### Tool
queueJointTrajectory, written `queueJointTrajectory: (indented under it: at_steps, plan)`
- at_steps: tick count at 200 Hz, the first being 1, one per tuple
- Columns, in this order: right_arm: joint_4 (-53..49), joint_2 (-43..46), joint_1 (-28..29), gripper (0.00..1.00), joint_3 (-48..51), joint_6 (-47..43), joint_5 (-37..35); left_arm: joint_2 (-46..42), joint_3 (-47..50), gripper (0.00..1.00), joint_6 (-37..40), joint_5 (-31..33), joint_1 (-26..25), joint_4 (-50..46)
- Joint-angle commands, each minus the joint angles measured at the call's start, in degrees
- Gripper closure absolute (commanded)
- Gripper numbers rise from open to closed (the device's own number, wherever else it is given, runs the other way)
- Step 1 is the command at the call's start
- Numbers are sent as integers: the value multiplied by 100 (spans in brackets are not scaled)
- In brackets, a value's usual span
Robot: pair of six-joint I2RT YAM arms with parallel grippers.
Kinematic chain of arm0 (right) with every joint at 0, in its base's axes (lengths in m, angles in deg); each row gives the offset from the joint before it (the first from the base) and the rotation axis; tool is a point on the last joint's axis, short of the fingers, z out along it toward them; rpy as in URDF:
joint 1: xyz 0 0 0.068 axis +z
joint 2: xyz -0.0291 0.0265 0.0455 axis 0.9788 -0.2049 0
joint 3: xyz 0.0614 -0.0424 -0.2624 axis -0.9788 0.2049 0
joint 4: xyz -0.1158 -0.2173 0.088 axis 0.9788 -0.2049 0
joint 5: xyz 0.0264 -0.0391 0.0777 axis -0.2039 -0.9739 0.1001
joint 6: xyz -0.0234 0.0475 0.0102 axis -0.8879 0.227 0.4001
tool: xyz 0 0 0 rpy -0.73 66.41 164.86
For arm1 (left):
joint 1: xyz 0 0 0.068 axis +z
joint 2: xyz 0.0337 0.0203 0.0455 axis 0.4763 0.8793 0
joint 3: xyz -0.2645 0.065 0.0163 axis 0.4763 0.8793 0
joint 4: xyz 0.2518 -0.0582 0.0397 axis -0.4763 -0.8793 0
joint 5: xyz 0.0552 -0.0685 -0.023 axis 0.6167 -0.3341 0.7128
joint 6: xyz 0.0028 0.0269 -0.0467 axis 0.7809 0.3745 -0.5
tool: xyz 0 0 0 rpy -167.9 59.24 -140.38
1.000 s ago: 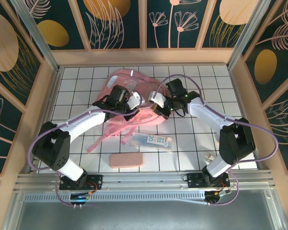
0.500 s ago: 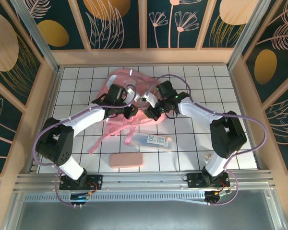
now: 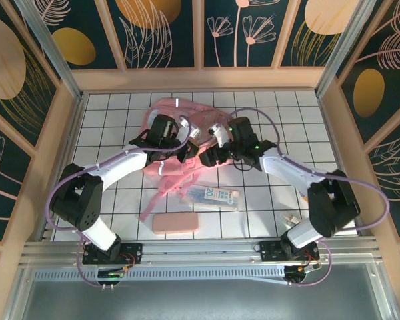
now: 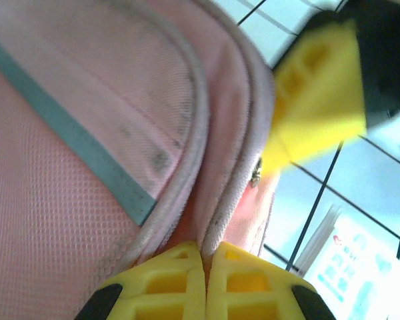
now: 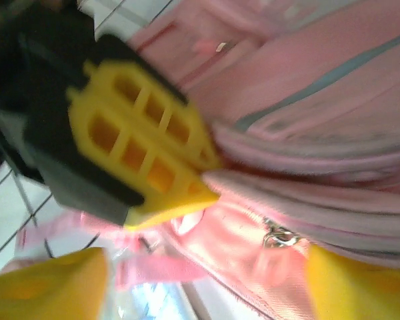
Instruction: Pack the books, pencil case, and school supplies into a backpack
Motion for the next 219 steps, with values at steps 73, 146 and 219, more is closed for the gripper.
queueJointTrajectory:
  at_steps: [73,146,219]
  plan:
    - [-107,487,-1151,39,-178,4558,774,-586,216,100,920,-658,-33,727]
    - [438,-564,-852,63,-554,5180,1243,-656,466,100,1192,-742,-25,896]
    - [769,-570,-555,100,-608,6390,547,-667,466,74,1269,-719,238,1014]
